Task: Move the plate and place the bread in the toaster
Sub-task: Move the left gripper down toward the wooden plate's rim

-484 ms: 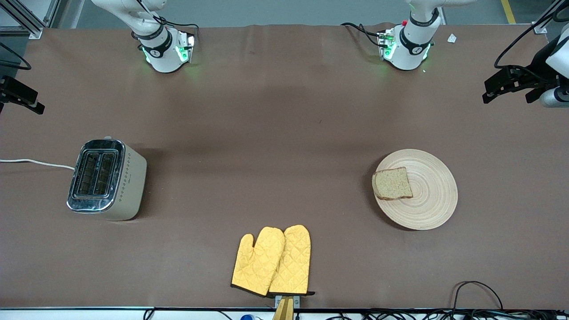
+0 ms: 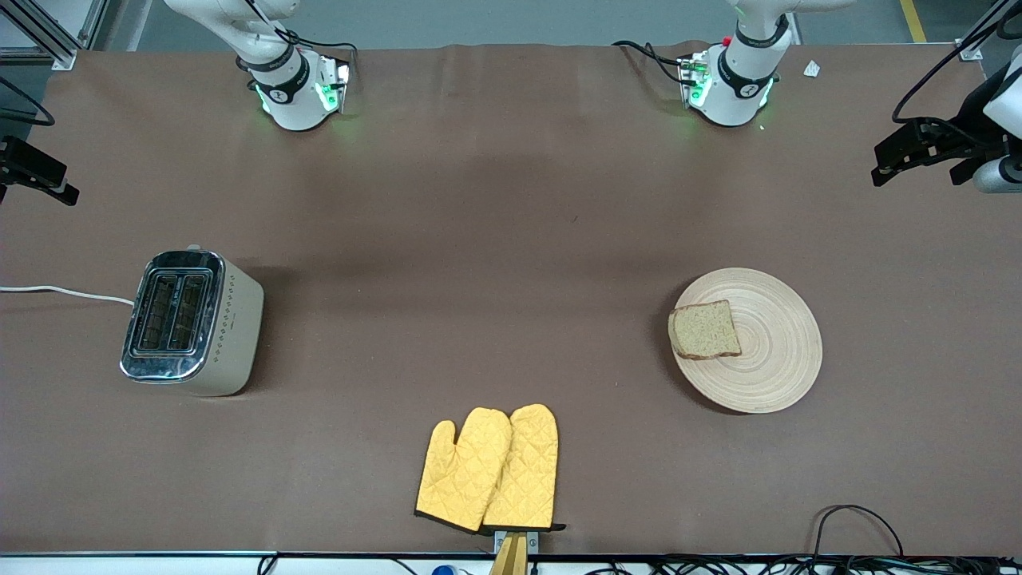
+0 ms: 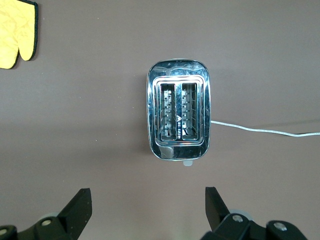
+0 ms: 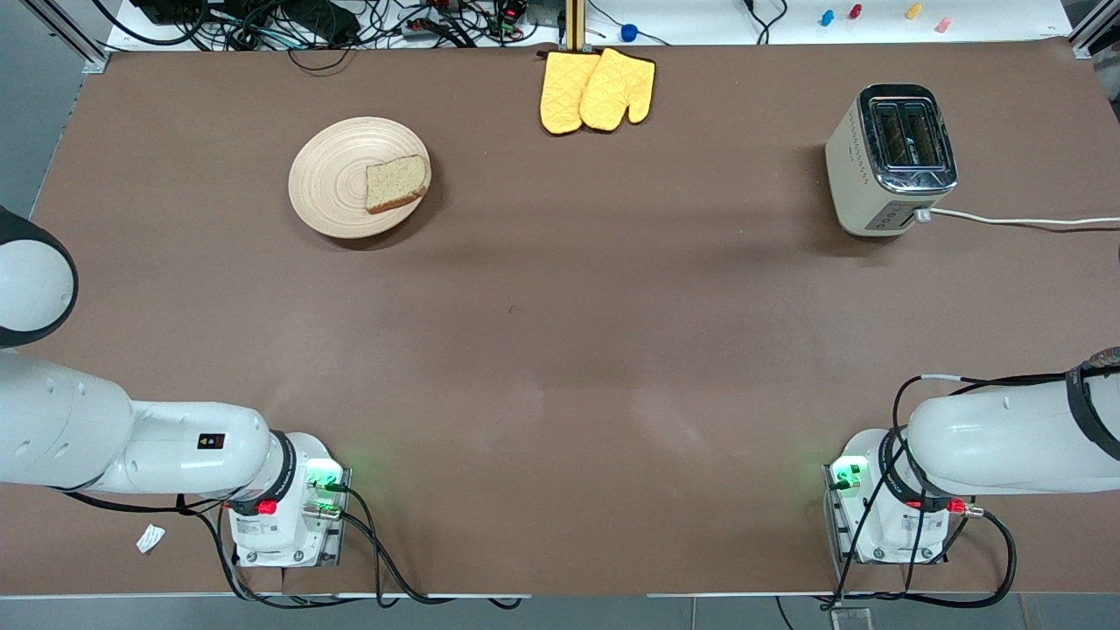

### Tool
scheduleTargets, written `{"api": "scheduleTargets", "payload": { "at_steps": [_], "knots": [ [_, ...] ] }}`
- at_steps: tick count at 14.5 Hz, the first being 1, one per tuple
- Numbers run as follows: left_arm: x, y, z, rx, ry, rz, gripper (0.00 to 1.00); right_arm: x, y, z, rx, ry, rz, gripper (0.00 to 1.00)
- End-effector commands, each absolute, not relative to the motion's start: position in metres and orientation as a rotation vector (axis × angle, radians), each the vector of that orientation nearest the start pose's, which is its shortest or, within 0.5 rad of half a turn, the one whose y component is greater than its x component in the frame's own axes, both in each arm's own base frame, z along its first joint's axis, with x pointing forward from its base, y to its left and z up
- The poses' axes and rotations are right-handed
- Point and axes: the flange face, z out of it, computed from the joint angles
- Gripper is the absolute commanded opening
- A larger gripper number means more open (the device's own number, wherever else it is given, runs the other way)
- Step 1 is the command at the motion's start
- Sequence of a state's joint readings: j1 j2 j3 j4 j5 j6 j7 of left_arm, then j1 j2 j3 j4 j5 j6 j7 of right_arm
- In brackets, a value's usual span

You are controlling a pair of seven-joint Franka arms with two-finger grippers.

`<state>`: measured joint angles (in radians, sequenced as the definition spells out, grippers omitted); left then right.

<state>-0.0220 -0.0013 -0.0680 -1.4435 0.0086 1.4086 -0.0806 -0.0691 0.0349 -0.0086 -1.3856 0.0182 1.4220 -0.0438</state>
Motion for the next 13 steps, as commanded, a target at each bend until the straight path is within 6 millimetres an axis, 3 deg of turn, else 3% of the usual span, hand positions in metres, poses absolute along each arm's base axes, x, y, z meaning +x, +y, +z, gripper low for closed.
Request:
{"api": "scheduleTargets", "payload": {
  "at_steps": [1,5,7,10,13],
  "knots": [
    [0.554,-0.029,0.654,-3.133,0.008,0.098,1.0,0.544,-0.043,0.68,-3.106,0.07,-0.008,1.0],
    [0.603,-0.024,0.597,-3.141,-0.008,0.067,1.0,0.544,-0.041,0.679,-3.106,0.073,-0.003,1.0],
    [0.626,-0.003,0.556,-3.181,-0.077,0.116,1.0,0.544,-0.039,0.679,-3.106,0.07,0.002,1.0],
    [0.653,0.049,0.495,-3.313,-0.274,0.175,1.0,0.541,-0.041,0.675,-3.104,0.065,0.049,1.0],
    [0.671,0.078,0.441,-3.426,-0.226,0.175,1.0,0.541,-0.04,0.675,-3.107,0.058,0.054,1.0]
  ]
}}
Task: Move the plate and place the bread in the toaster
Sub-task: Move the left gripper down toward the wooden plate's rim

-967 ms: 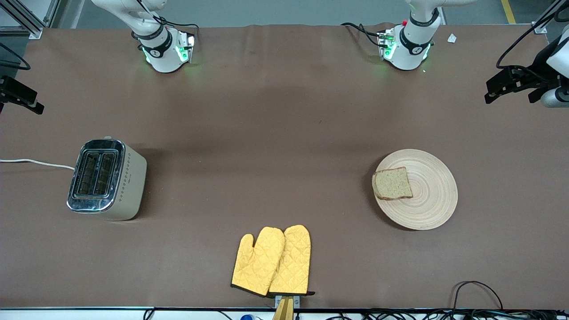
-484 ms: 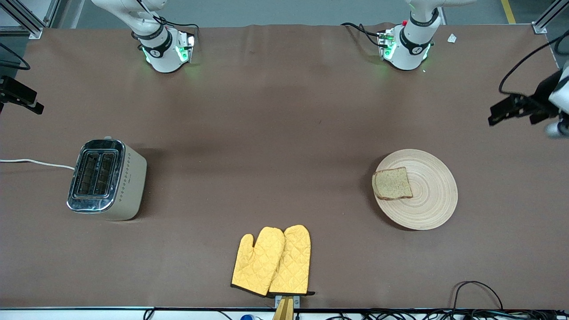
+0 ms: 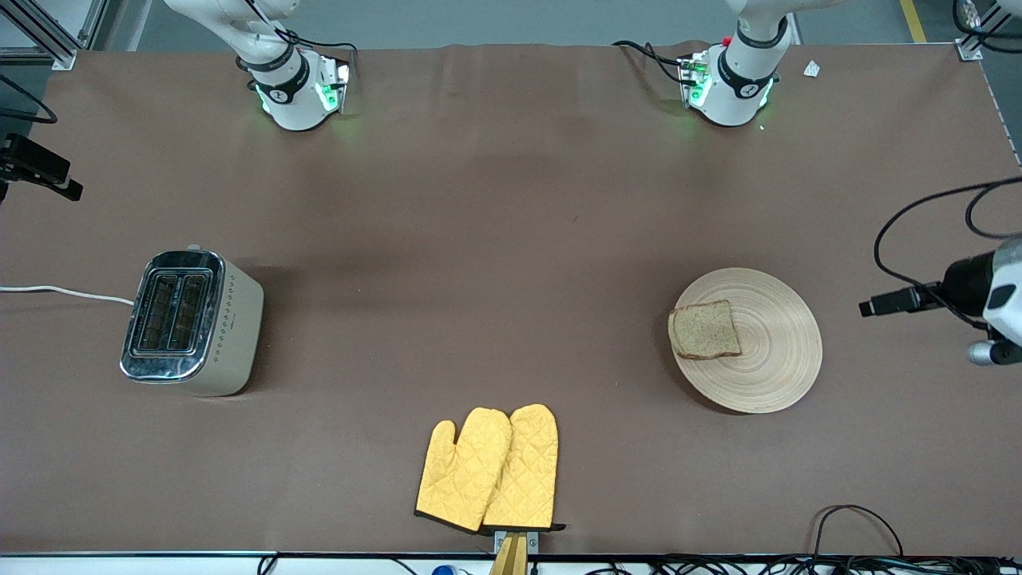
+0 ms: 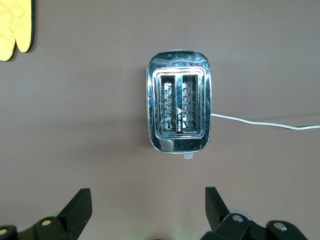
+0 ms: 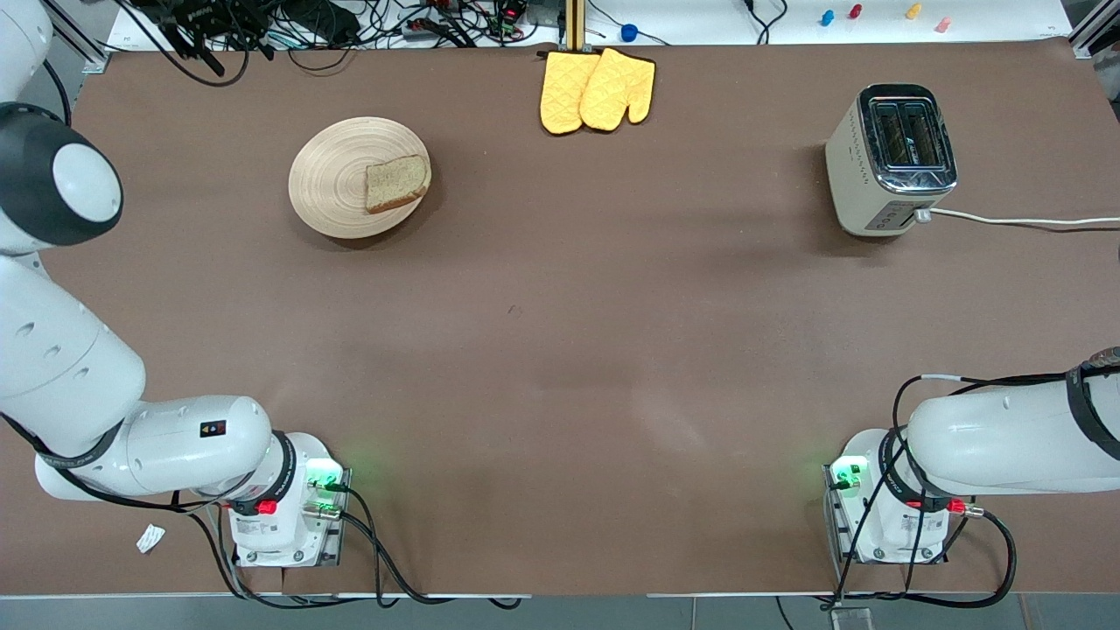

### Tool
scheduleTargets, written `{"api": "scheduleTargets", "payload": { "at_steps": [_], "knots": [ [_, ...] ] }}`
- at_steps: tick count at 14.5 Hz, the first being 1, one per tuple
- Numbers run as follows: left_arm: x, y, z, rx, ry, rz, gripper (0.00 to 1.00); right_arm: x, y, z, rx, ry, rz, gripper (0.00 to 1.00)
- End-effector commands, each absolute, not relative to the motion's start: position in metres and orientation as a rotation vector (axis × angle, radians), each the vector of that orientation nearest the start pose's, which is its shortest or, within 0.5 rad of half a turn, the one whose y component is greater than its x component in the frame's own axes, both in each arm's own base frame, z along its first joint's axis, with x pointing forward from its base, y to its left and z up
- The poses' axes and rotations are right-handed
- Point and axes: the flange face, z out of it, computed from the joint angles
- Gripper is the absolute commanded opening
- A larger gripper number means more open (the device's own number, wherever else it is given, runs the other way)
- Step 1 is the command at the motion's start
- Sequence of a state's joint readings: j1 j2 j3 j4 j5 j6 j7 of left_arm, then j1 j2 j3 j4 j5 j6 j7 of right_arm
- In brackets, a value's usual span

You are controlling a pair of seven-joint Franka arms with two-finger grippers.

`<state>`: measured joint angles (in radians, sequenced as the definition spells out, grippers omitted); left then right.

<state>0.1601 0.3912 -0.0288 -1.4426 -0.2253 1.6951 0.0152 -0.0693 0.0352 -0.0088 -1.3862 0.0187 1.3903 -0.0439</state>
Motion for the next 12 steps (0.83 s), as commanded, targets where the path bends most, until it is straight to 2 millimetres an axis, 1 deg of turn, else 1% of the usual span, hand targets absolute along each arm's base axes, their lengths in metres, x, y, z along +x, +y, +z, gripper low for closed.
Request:
{"api": "scheduleTargets", "payload": {
  "at_steps": [1,2,3,5,6,7,9,10,11,12],
  "knots": [
    [0.672,0.101,0.425,-3.439,-0.182,0.167,1.0,0.541,-0.041,0.675,-3.107,0.063,0.054,1.0],
    [0.674,0.114,0.41,-3.471,-0.184,0.168,1.0,0.541,-0.041,0.675,-3.104,0.065,0.049,1.0],
    [0.673,0.133,0.392,-3.518,-0.227,0.18,1.0,0.542,-0.041,0.675,-3.102,0.064,0.049,1.0],
    [0.67,0.163,0.36,-3.589,-0.245,0.2,1.0,0.542,-0.039,0.676,-3.097,0.06,0.044,1.0],
    [0.667,0.179,0.339,-3.623,-0.234,0.21,1.0,0.543,-0.039,0.674,-3.097,0.053,0.046,1.0],
    [0.664,0.192,0.314,-3.668,-0.187,0.215,0.99,0.545,-0.039,0.671,-3.096,0.049,0.055,1.0],
    [0.658,0.21,0.27,-3.776,-0.126,0.191,0.96,0.547,-0.036,0.666,-3.097,0.042,0.075,1.0],
    [0.655,0.216,0.251,-3.821,-0.092,0.169,0.94,0.547,-0.034,0.666,-3.097,0.038,0.075,1.0],
    [0.653,0.219,0.232,-3.863,-0.024,0.139,0.89,0.547,-0.035,0.664,-3.096,0.042,0.079,1.0],
    [0.65,0.221,0.215,-3.9,0.097,0.086,0.85,0.547,-0.032,0.661,-3.093,0.042,0.094,1.0]
  ]
}}
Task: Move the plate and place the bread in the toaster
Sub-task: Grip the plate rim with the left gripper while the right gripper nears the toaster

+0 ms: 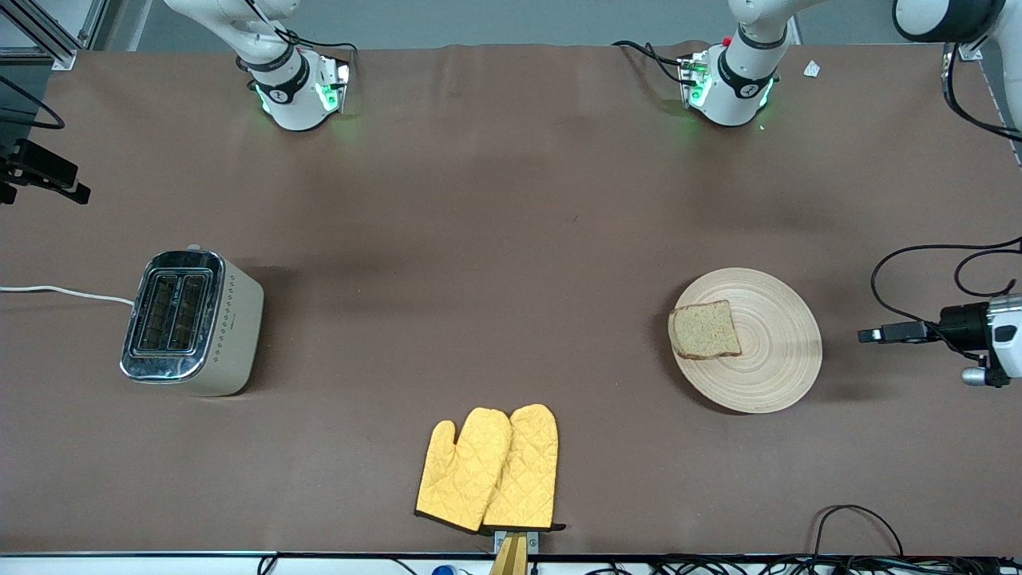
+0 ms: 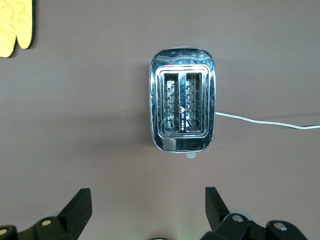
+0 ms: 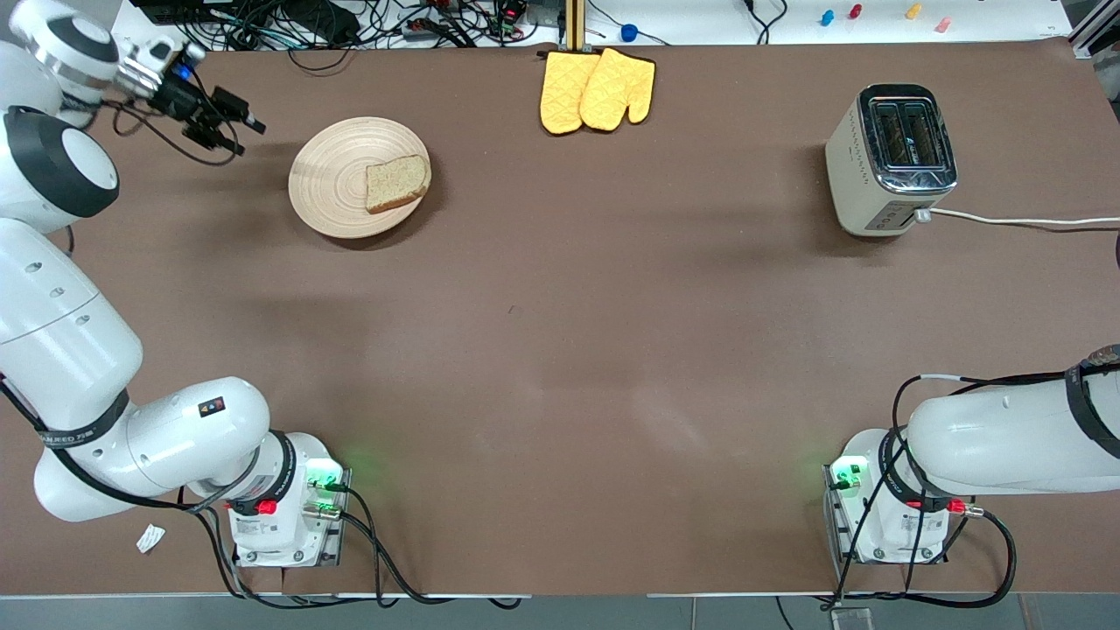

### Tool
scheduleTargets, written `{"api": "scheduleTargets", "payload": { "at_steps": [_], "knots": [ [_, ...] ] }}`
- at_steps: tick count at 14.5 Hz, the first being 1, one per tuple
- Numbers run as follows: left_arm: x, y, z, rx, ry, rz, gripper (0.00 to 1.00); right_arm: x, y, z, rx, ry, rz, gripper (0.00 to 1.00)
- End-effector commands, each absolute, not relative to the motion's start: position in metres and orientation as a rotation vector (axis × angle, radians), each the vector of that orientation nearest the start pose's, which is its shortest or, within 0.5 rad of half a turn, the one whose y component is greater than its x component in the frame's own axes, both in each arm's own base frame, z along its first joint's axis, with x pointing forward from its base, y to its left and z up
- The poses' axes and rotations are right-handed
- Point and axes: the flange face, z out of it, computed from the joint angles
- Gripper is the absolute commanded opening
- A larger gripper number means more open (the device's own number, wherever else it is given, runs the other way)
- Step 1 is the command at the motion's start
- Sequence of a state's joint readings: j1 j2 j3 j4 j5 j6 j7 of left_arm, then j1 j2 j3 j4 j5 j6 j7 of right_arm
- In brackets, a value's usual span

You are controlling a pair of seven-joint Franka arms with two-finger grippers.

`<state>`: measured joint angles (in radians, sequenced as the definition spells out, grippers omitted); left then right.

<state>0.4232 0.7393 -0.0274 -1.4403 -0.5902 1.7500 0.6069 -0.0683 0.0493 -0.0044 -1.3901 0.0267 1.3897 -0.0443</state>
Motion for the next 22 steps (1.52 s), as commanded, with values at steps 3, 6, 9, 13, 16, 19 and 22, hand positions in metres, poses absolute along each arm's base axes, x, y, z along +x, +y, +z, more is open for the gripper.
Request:
{"api": "scheduleTargets", "payload": {
  "at_steps": [3,6,9,13,16,19,22],
  "knots": [
    [0.644,0.218,0.179,2.319,-0.133,-0.028,0.73,0.546,-0.017,0.656,-3.034,0.018,0.122,1.0],
    [0.64,0.221,0.172,2.287,-0.123,-0.019,0.64,0.555,-0.006,0.638,-3.03,-0.005,0.142,1.0],
    [0.636,0.223,0.16,2.271,-0.13,-0.023,0.59,0.57,0.003,0.603,-3.025,-0.019,0.199,1.0],
    [0.634,0.216,0.16,2.219,-0.168,-0.028,0.45,0.589,0.073,0.55,-3.019,0.106,0.208,1.0],
    [0.631,0.215,0.154,2.204,-0.194,-0.023,0.39,0.589,0.13,0.522,-3.022,0.146,0.16,1.0],
    [0.63,0.214,0.151,2.195,-0.215,-0.02,0.33,0.595,0.151,0.5,-2.996,0.183,0.201,1.0],
    [0.63,0.212,0.149,2.188,-0.214,-0.026,0.25,0.598,0.155,0.489,-2.944,0.281,0.246,1.0]
  ]
}}
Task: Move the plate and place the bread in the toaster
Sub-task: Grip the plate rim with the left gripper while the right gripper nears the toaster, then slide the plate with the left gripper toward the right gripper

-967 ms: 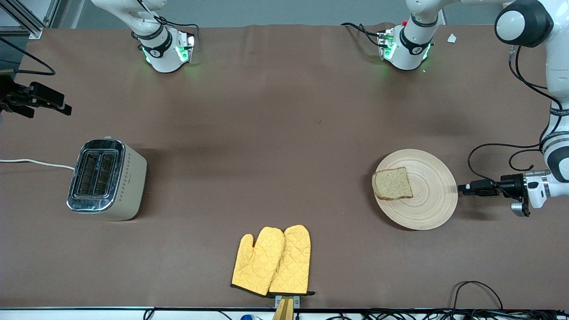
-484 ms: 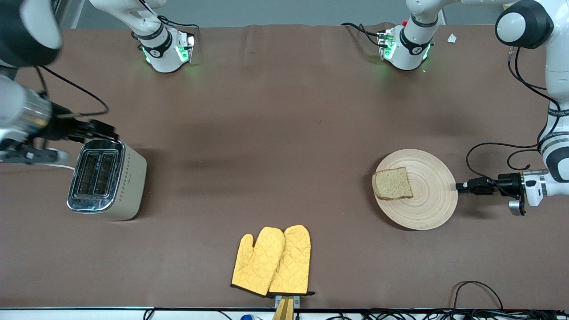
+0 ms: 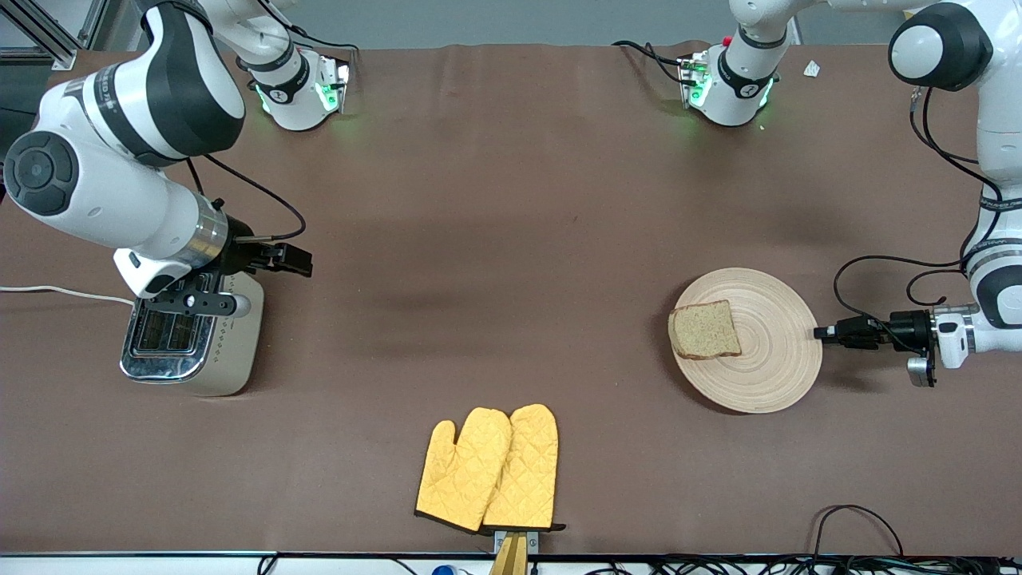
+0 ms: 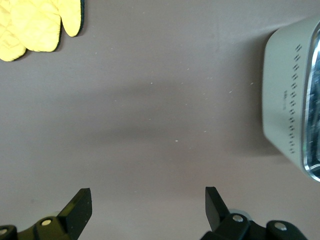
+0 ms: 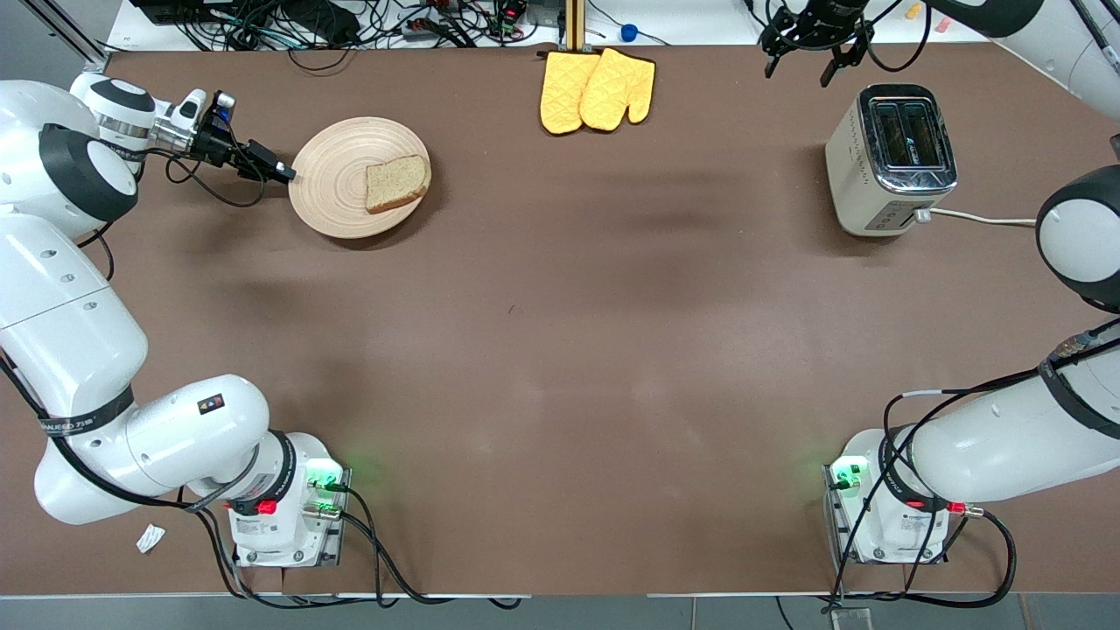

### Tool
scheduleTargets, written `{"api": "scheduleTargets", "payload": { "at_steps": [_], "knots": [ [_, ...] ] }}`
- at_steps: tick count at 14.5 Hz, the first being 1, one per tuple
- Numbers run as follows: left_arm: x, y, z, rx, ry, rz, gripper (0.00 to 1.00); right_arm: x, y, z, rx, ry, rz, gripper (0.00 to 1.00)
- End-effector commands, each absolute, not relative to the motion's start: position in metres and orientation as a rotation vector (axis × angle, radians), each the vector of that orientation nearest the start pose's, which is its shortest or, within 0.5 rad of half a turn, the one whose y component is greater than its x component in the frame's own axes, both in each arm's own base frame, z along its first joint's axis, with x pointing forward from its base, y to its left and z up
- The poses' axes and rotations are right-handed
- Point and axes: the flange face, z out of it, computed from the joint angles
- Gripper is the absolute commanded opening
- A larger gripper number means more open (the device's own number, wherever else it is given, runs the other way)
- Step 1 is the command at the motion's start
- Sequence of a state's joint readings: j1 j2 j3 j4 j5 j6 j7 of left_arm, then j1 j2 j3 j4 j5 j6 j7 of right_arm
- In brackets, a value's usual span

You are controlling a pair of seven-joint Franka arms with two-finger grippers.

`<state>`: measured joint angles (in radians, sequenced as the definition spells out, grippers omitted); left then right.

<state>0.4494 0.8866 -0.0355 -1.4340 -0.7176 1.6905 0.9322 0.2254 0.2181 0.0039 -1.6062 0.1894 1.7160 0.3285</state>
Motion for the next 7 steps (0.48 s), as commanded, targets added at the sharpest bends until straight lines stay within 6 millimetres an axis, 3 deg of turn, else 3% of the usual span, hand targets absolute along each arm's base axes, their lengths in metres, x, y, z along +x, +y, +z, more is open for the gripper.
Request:
{"api": "scheduleTargets", "payload": {
  "at_steps": [1,4,7],
  "knots": [
    [0.629,0.212,0.148,2.185,-0.216,-0.028,0.18,0.597,0.159,0.487,-2.943,0.289,0.251,1.0],
    [0.627,0.211,0.147,2.183,-0.212,-0.034,0.02,0.603,0.172,0.466,-2.887,0.381,0.279,1.0],
    [0.626,0.207,0.148,2.16,-0.218,-0.048,0.01,0.603,0.188,0.442,-2.869,0.38,0.256,1.0]
  ]
}}
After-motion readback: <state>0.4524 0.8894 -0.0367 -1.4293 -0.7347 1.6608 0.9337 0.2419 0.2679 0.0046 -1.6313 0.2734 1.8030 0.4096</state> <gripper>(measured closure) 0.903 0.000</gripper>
